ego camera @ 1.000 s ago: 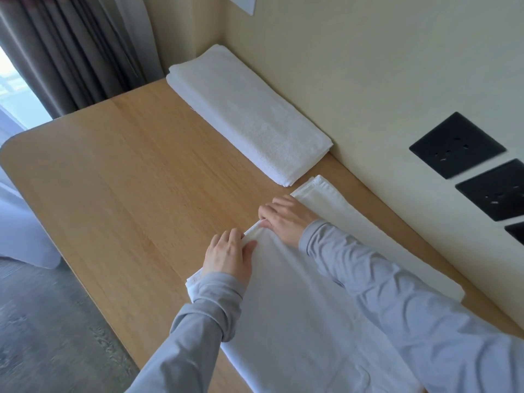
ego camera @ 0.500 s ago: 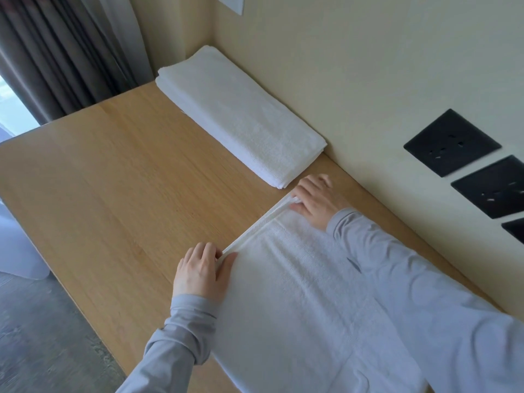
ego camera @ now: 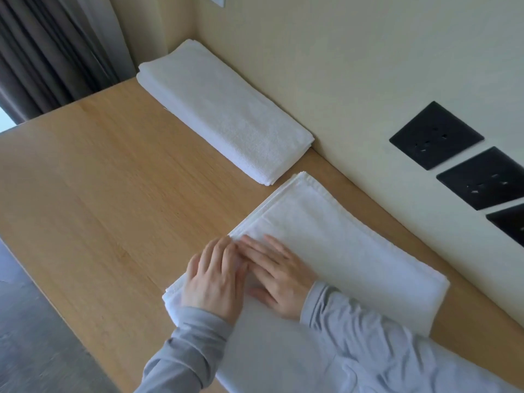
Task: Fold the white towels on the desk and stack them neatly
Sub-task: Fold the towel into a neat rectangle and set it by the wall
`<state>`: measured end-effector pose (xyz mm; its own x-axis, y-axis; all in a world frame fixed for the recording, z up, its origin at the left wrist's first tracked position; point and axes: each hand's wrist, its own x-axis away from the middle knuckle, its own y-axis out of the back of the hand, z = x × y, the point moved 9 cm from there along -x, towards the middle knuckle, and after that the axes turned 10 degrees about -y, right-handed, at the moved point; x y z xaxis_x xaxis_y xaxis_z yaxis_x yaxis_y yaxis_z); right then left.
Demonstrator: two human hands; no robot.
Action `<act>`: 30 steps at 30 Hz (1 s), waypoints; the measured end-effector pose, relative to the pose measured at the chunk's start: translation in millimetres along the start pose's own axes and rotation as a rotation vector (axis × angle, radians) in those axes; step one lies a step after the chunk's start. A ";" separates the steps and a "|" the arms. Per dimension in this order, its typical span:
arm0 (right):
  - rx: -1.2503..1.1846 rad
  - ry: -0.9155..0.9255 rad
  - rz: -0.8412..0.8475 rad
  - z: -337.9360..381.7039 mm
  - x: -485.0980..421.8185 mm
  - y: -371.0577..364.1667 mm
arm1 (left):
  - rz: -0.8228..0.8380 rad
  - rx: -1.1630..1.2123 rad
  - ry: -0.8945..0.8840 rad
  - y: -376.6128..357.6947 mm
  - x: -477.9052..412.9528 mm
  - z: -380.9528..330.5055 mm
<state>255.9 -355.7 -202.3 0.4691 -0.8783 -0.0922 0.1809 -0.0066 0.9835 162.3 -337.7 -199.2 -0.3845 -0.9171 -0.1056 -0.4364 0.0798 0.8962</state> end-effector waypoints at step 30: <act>0.208 -0.705 0.231 -161.0 92.3 37.7 | 0.242 -0.168 0.022 -26.9 9.7 2.5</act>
<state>445.2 -360.0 -198.8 -0.1990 -0.9649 0.1713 -0.0538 0.1853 0.9812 168.3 -347.7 -225.4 -0.4428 -0.8875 0.1275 -0.1924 0.2330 0.9533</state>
